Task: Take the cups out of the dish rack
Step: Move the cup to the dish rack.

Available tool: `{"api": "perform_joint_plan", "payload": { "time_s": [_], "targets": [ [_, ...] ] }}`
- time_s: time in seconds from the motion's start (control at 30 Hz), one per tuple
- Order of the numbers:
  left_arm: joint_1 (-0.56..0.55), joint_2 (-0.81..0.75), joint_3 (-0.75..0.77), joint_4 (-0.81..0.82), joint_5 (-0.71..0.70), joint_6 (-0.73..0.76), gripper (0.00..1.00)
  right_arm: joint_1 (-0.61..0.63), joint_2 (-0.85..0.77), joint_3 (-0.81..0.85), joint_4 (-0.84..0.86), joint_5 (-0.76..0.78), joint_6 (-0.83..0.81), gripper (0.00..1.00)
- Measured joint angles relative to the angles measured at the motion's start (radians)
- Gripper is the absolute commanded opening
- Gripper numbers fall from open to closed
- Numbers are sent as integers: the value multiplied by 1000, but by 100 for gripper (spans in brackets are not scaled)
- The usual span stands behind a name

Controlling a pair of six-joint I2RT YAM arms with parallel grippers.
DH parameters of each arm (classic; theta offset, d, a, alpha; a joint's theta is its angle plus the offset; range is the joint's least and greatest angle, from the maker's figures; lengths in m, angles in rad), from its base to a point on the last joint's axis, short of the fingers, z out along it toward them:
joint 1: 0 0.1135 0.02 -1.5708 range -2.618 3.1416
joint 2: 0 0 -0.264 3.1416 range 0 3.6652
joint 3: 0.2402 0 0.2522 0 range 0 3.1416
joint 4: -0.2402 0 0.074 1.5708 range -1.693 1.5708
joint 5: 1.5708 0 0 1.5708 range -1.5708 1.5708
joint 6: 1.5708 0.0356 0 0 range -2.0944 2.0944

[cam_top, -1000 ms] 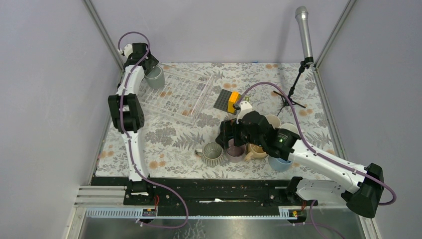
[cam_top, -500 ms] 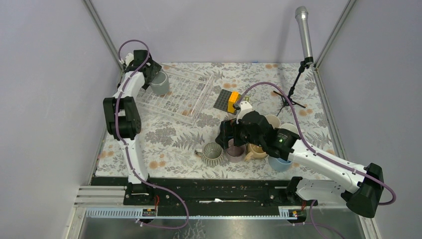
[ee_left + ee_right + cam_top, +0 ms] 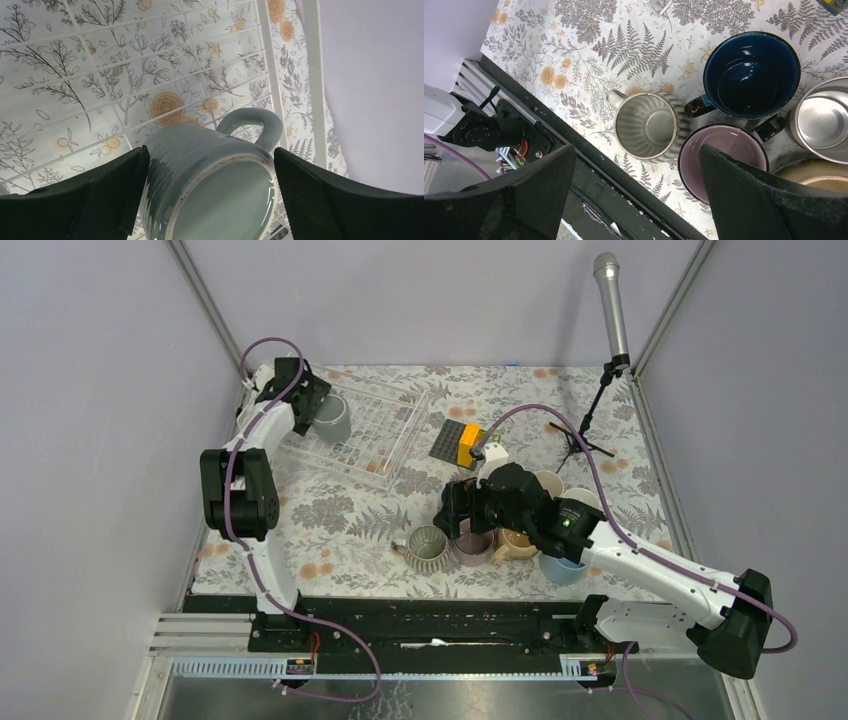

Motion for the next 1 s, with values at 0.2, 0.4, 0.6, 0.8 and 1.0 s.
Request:
{"api": "perform_joint_plan", "payload": {
  "time_s": [0.2, 0.4, 0.6, 0.8, 1.0],
  "targets": [
    [-28, -33, -29, 26, -1, -44, 99, 0, -2, 0, 0, -1, 0, 100],
    [-75, -52, -57, 51, 2, -89, 99, 0, -2, 0, 0, -18, 3, 100],
    [-114, -67, -95, 71, 1, -124, 99, 0, -2, 0, 0, -25, 8, 100],
    [-148, -108, -135, 80, -1, -138, 99, 0, -2, 0, 0, -26, 15, 100],
    [-175, -135, -151, 84, -12, -118, 99, 0, -2, 0, 0, -26, 19, 100]
  ]
}}
